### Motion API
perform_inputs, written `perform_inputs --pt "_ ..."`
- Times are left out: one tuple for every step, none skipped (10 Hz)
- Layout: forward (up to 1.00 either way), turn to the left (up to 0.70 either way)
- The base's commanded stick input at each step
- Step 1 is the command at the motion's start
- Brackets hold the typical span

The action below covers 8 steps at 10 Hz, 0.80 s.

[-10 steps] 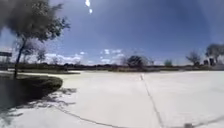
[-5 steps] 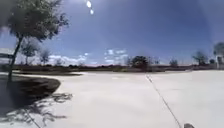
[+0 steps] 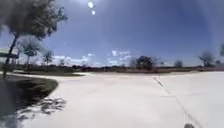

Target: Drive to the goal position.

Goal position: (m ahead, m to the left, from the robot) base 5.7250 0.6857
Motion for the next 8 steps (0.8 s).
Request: perform_inputs --pt "1.00 0.00" --pt "1.00 0.00" --pt "1.00 0.00" --pt "1.00 0.00" --pt "1.00 0.00" --pt "1.00 0.00" --pt "1.00 0.00" --pt "1.00 0.00"
